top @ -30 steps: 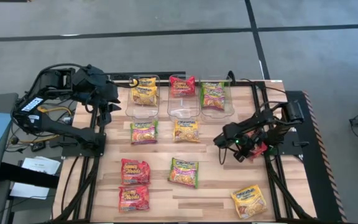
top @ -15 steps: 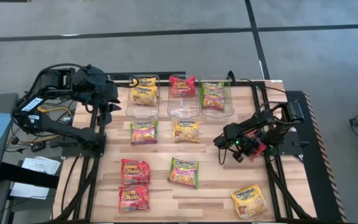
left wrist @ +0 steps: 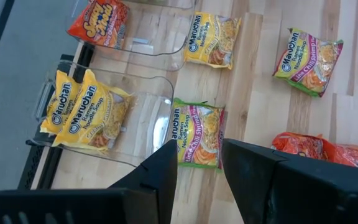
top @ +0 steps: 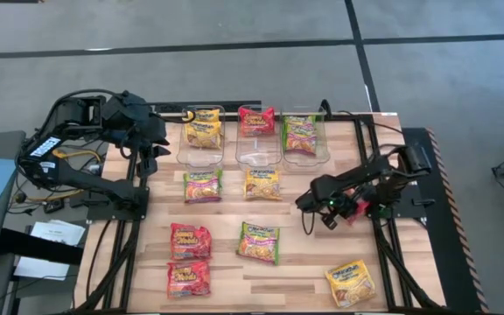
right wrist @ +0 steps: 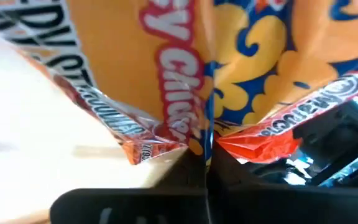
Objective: Sort Maruchan noodles
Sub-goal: Put the orange noodle pack into the middle transparent bin
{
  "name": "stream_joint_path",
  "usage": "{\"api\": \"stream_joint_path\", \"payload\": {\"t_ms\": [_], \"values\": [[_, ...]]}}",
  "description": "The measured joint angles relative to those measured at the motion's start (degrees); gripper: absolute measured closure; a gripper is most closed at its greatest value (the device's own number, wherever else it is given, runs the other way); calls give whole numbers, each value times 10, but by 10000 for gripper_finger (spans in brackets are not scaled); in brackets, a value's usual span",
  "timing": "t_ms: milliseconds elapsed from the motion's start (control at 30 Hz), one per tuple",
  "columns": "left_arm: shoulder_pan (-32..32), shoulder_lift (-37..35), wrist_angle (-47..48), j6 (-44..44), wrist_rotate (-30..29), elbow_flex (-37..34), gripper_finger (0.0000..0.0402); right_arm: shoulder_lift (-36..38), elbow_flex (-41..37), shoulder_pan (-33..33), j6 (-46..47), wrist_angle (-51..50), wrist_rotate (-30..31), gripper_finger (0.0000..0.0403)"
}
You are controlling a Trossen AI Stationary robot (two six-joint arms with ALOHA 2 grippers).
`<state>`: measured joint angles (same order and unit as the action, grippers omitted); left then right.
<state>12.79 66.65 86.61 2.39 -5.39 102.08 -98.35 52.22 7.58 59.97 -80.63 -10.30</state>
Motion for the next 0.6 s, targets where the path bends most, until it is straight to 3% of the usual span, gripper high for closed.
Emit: {"api": "stream_joint_path", "payload": {"t_ms": [333, 600], "values": [[0, 0, 0, 0, 0, 0, 288, 45, 104, 65, 107, -62, -6, 400], [0, 0, -3, 9, 0, 0, 288, 49, 201, 91, 120, -93, 68, 400]]}}
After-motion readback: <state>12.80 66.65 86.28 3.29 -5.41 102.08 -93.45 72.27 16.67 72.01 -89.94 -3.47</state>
